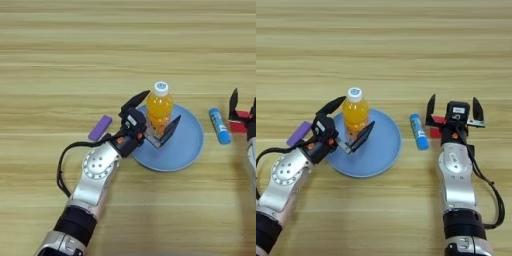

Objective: Move the objects on the table

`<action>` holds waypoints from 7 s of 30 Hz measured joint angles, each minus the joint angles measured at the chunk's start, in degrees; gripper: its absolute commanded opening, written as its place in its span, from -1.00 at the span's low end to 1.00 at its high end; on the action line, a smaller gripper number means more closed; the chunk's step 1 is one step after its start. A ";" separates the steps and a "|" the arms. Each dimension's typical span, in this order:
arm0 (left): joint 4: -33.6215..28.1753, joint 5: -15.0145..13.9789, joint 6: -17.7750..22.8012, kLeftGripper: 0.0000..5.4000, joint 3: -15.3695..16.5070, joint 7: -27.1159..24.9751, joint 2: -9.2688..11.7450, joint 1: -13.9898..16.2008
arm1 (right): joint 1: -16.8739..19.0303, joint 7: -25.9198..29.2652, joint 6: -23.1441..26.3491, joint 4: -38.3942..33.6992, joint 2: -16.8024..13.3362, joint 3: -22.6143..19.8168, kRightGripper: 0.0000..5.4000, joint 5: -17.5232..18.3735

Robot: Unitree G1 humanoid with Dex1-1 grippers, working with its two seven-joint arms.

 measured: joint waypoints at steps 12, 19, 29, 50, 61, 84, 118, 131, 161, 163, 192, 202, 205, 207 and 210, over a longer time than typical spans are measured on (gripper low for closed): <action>5.86 0.41 -2.19 1.00 0.66 0.77 -0.34 -2.60 | -0.12 -0.02 0.00 0.16 0.00 0.06 0.99 -0.04; 9.78 2.10 -1.97 1.00 0.71 2.29 -0.92 -5.07 | -0.17 -0.83 0.01 0.19 0.20 0.32 0.99 -0.10; 16.47 2.82 -2.32 0.75 1.58 3.39 -1.13 -8.18 | -0.20 -0.94 0.01 0.19 0.27 1.06 1.00 -0.10; 12.76 2.04 -2.73 0.26 4.41 4.63 -1.16 -7.81 | -0.20 -0.97 0.01 0.19 0.25 1.10 1.00 -0.11; 0.95 -0.82 2.86 0.26 9.51 7.09 1.33 -7.60 | -0.20 -0.97 0.01 0.23 0.24 1.12 1.00 -0.11; 14.10 2.20 3.83 0.26 18.75 18.31 9.60 -10.00 | -0.22 -1.07 0.01 0.41 0.22 1.17 1.00 -0.20; 20.62 5.31 -0.43 0.44 16.79 21.01 8.72 -9.46 | -0.23 -1.12 0.01 0.41 0.23 1.21 1.00 -0.27; 21.02 5.92 -0.42 0.86 16.40 20.81 8.68 -9.20 | -0.23 -1.13 0.01 0.41 0.22 1.27 1.00 -0.34; 11.90 5.89 0.88 1.00 16.33 18.68 9.07 -2.34 | -0.23 -1.44 0.02 0.41 0.22 1.37 1.00 -0.41; 9.55 5.90 1.66 1.00 15.92 18.48 9.03 -1.17 | -0.24 -1.54 0.01 0.40 0.22 1.38 1.00 -0.41; 0.06 5.91 7.27 1.00 11.86 15.02 8.68 8.48 | -1.08 -2.13 0.00 1.50 0.17 1.65 1.00 -0.41; 0.20 5.89 8.95 1.00 12.39 14.30 9.37 9.88 | -1.36 -2.22 -0.07 2.02 0.17 1.78 1.00 -0.41; 0.39 6.12 8.93 1.00 12.37 14.38 9.64 9.83 | -1.44 -2.22 -0.08 2.04 0.17 1.88 1.00 -0.41; 0.53 5.70 9.76 1.00 12.36 13.61 9.76 9.67 | -1.48 -2.23 -0.08 2.05 0.17 1.90 1.00 -0.41; -0.20 3.63 12.40 1.00 12.39 11.99 9.74 9.58 | -1.50 -2.25 -0.08 2.06 0.17 1.93 1.00 -0.42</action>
